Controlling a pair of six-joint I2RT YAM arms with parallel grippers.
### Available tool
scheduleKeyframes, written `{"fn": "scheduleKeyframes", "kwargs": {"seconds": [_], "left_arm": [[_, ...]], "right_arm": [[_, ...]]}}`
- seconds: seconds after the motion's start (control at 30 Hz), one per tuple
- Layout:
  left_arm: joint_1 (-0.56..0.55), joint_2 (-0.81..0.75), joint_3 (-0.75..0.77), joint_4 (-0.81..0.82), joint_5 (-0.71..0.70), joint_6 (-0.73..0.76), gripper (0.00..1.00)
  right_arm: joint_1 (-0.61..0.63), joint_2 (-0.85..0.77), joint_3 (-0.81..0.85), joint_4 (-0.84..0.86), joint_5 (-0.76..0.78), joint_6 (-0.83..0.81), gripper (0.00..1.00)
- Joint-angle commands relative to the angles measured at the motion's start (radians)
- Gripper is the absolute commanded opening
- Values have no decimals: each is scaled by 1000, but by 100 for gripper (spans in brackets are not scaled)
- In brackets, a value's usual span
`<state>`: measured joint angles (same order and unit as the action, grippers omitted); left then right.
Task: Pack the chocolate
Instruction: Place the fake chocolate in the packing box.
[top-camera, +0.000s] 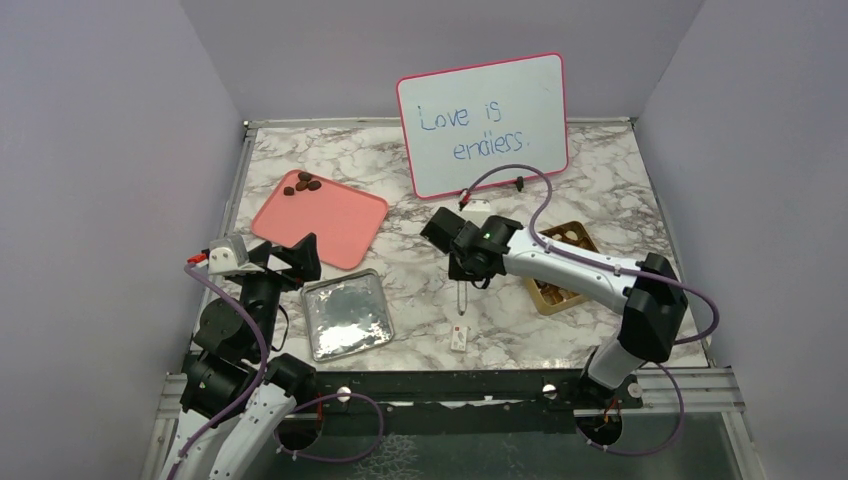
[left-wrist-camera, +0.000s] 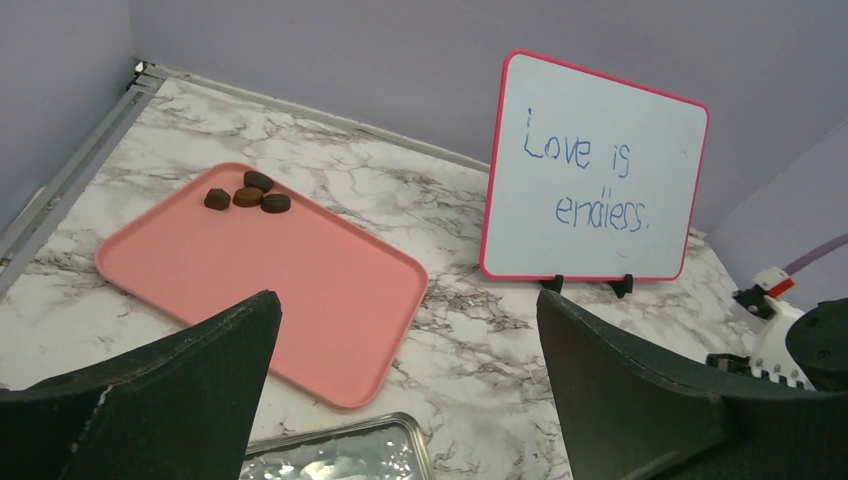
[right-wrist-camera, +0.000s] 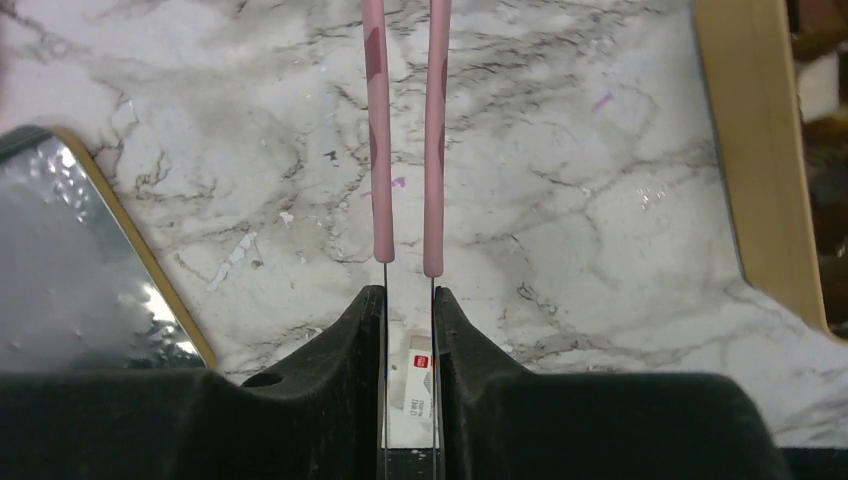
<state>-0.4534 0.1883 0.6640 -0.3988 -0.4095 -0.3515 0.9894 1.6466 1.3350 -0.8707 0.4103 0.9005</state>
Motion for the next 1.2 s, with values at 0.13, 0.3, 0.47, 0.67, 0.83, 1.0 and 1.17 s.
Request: {"fn": "scheduleKeyframes", "kwargs": {"seconds": [0.13, 0.3, 0.47, 0.67, 0.83, 1.0, 1.17], "left_arm": [[5, -4, 19, 3, 26, -1, 99], [7, -6, 18, 5, 26, -1, 99], [9, -6, 18, 5, 24, -1, 99], [9, -4, 16, 5, 30, -4, 99], [9, -9, 16, 3, 29, -5, 99], [9, -11, 16, 3, 28, -4, 99], [9, -16, 16, 2, 26, -5, 99]], "right_arm": [[8, -108, 20, -410, 193, 613, 20], [7, -90, 26, -546, 203, 769, 21], [8, -106, -30, -547, 186, 845, 21], [8, -159, -110, -547, 187, 931, 21], [6, -224, -150, -547, 219, 951, 21], [-1, -290, -201, -547, 250, 979, 21], [-52, -347, -268, -548, 260, 971, 21]]}}
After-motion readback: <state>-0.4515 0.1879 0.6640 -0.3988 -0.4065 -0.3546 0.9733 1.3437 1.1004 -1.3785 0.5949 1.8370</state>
